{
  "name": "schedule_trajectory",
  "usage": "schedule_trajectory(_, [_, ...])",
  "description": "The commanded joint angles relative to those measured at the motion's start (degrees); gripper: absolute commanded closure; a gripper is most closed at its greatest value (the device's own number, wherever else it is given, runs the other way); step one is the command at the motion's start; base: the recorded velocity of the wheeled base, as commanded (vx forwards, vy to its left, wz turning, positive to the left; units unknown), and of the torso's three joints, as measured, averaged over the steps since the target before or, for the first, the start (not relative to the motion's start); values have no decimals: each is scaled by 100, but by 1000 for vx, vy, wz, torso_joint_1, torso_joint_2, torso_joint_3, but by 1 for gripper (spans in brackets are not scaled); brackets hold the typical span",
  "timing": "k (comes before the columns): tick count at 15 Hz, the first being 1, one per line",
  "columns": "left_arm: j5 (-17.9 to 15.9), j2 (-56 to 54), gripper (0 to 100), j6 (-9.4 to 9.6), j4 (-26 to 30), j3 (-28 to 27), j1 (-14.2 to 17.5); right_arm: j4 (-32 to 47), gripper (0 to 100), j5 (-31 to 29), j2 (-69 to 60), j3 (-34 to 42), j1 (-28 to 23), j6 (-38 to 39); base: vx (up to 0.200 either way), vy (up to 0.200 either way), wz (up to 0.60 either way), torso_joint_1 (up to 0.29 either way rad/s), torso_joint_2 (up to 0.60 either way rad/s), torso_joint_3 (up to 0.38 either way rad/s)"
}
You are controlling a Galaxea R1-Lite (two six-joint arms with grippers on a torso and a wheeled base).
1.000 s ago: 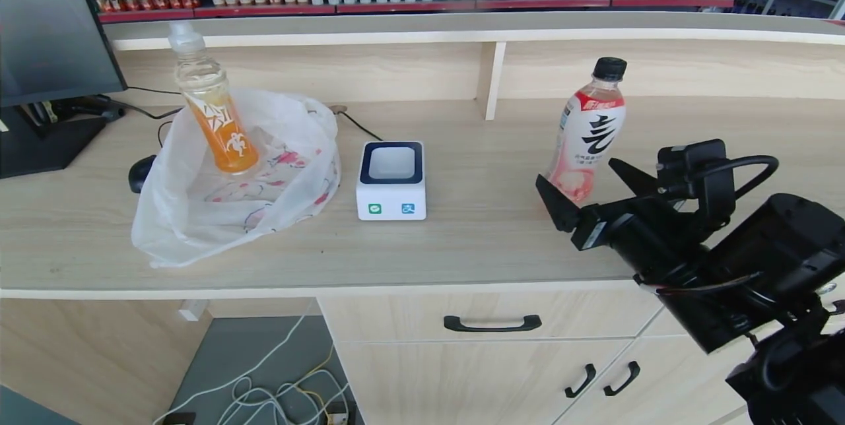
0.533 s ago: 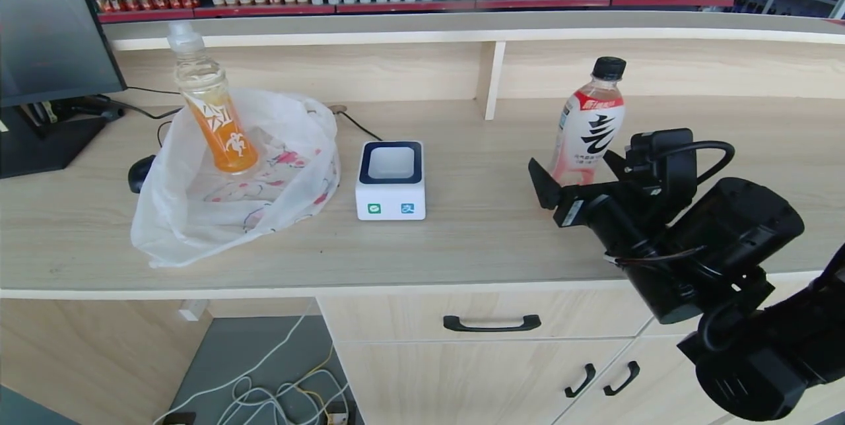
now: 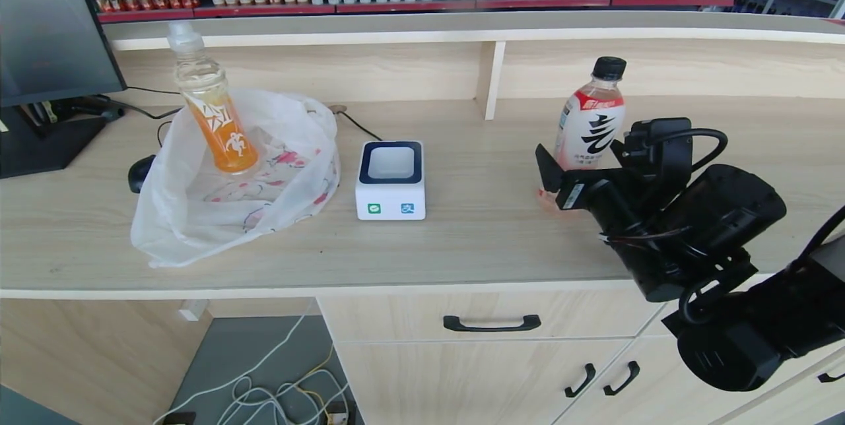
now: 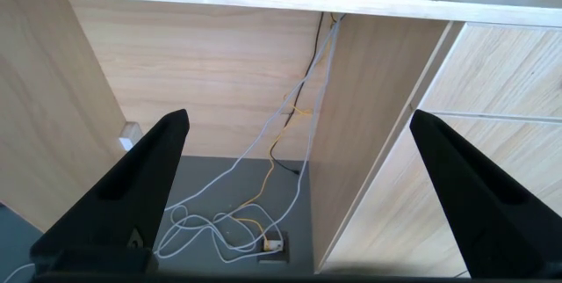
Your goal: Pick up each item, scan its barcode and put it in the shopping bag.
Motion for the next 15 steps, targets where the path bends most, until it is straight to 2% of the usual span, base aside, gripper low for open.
schedule_trajectory(1, [0,-2,0,2,0,0,1,-6,0,10,118,-149,-127,-22,0,0,0,0,0,0])
schedule_trajectory(15, [0,-2,0,2,0,0,1,-6,0,10,487,-720,-198,-39,0,0,0,0,0,0])
